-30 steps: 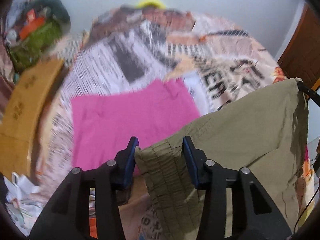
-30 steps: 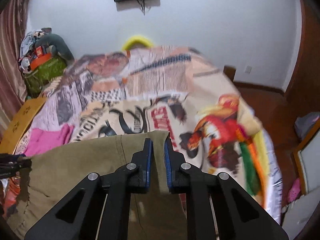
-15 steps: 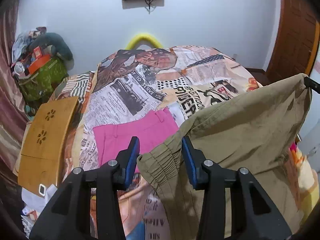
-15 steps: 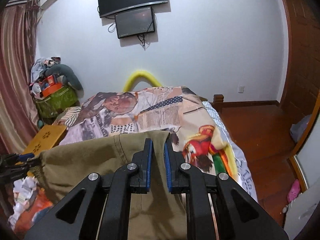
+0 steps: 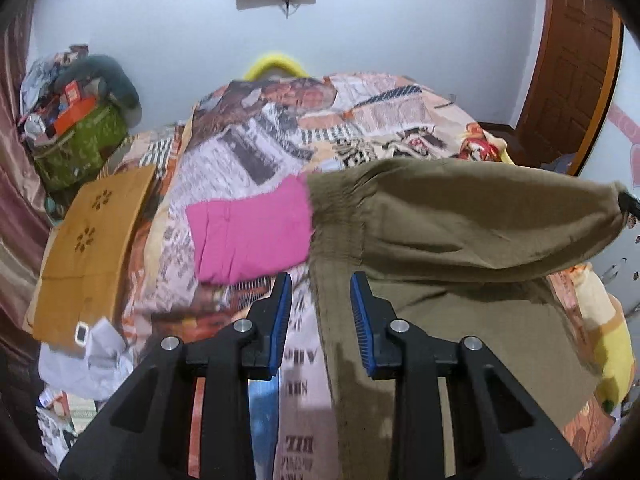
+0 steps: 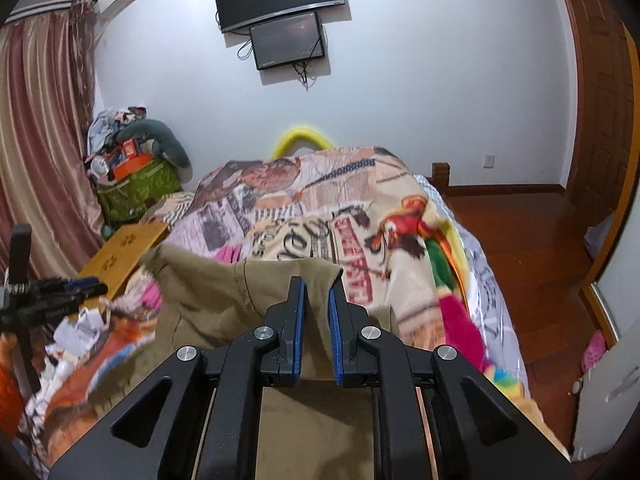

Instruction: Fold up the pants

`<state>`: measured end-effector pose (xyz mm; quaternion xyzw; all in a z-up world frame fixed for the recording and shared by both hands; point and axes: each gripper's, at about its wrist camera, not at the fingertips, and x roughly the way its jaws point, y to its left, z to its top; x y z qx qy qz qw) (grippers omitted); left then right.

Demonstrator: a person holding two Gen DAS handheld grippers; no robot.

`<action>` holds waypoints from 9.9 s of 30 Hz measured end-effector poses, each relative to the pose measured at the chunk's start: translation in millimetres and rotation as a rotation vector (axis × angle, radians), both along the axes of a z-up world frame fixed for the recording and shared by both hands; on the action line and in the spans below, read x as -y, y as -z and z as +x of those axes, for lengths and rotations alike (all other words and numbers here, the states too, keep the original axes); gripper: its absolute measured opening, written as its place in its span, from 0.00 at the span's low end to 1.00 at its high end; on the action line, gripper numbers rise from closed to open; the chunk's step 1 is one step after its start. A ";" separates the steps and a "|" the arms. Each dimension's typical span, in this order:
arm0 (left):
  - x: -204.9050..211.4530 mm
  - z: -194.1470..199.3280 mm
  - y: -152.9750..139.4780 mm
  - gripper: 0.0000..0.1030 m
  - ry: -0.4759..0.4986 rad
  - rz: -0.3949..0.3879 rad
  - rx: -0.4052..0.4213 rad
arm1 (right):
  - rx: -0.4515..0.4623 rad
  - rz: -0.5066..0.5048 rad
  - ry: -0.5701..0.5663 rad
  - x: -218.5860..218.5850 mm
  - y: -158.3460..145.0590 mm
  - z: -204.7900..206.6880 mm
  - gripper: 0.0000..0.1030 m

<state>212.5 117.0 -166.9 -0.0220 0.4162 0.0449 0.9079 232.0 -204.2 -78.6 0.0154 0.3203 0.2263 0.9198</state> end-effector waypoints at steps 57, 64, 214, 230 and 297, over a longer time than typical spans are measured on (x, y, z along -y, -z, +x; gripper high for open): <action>-5.0 -31.8 71.1 0.90 -0.056 -0.165 -0.218 | -0.323 0.048 0.091 49.4 86.8 -94.0 0.43; 11.6 -26.5 74.2 0.51 0.016 -0.164 -0.219 | -0.328 0.099 0.060 44.5 93.6 -88.4 0.32; -0.4 62.3 104.9 0.84 -0.021 -0.084 -0.220 | -0.293 -0.257 -0.018 -11.4 157.5 120.1 0.07; -11.4 61.1 100.4 0.75 -0.162 0.084 -0.219 | -0.184 -0.391 0.128 -6.9 131.0 122.6 0.05; 47.5 -29.7 80.3 0.96 0.096 0.062 -0.286 | -0.495 -0.192 -0.194 -40.2 106.7 -71.2 0.69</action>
